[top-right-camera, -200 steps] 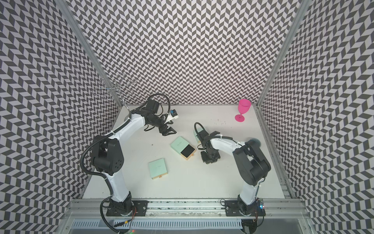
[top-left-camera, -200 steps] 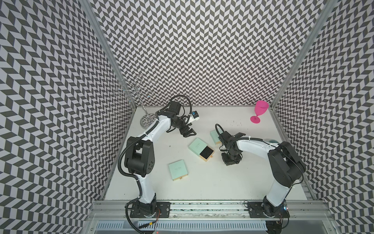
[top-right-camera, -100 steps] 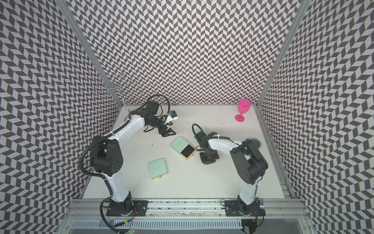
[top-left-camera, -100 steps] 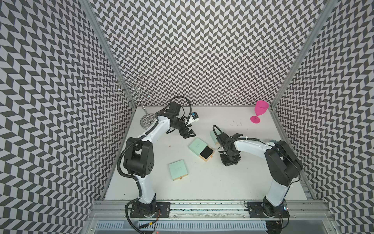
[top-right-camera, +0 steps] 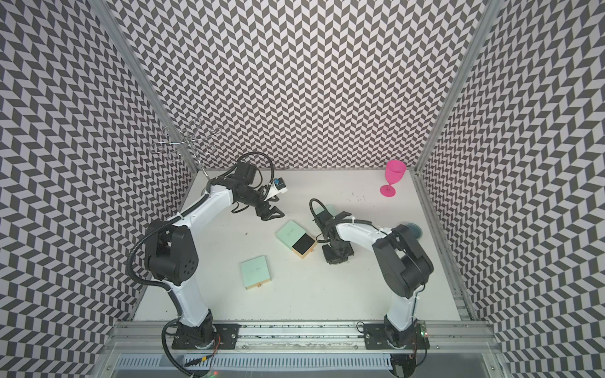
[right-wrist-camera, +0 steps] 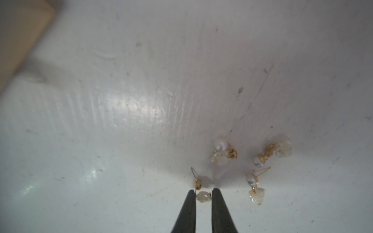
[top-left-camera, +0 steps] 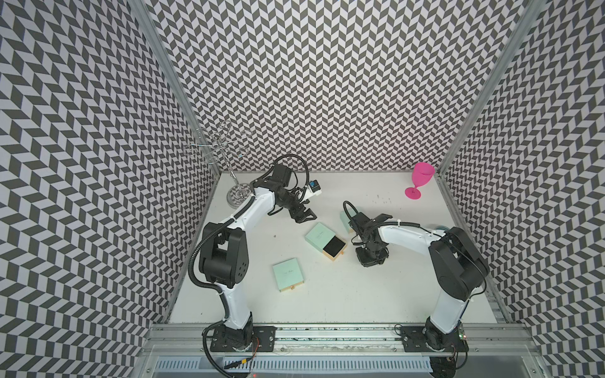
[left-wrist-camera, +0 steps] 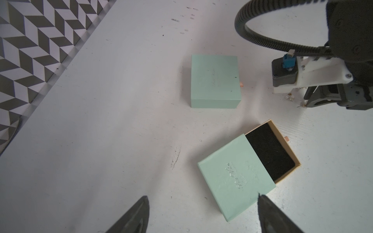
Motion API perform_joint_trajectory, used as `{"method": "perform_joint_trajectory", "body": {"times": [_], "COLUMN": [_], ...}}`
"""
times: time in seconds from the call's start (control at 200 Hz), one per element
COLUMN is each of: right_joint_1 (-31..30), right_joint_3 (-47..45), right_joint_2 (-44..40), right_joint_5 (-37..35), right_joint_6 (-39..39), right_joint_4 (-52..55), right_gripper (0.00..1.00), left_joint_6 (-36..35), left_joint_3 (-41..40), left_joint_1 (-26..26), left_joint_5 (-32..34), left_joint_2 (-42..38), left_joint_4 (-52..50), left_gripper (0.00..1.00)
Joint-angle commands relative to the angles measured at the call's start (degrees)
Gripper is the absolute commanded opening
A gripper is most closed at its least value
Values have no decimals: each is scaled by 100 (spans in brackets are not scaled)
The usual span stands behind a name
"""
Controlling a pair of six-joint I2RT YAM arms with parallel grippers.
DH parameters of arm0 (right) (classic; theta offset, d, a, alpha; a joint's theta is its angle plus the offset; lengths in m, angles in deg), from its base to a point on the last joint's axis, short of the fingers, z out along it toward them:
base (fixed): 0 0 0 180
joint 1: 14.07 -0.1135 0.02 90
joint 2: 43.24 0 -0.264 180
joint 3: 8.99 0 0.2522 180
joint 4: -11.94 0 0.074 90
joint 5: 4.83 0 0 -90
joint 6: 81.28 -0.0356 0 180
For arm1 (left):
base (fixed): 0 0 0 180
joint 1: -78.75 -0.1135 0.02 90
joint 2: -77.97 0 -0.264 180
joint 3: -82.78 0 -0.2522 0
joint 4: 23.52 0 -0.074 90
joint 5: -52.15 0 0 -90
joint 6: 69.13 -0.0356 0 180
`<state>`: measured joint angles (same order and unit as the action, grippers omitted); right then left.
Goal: Place the earrings into the drawer-style jewelry box
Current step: Pick up the earring from the center of the board, then insert the earring into the inner lining.
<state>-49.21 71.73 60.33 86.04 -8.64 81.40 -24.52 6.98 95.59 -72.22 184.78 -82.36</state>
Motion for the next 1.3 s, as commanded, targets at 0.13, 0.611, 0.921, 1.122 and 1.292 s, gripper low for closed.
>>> {"method": "perform_joint_trajectory", "body": {"times": [0.13, 0.611, 0.921, 1.122, 1.292], "right_joint_1": [-37, -46, -296, -538, -633], "right_joint_3": [357, 1727, 2889, 3443, 3679], "right_joint_2": [-135, 24, 801, 1415, 1756], "right_joint_5": [91, 536, 890, 988, 881], "right_joint_6": [55, 114, 310, 426, 510], "right_joint_4": [245, 661, 962, 1031, 1039], "right_gripper": [15, 16, 16, 16, 16], "left_joint_6": [-128, -225, -138, -58, -60], "left_joint_3": [-48, -498, -615, -553, -505], "left_joint_1": [-19, 55, 31, -10, -49], "left_joint_5": [-92, 103, 76, -23, -45], "left_joint_2": [-205, -273, -57, 163, 284], "left_joint_4": [5, 239, 580, 680, 714], "left_gripper": [85, 85, 85, 85, 85]}}
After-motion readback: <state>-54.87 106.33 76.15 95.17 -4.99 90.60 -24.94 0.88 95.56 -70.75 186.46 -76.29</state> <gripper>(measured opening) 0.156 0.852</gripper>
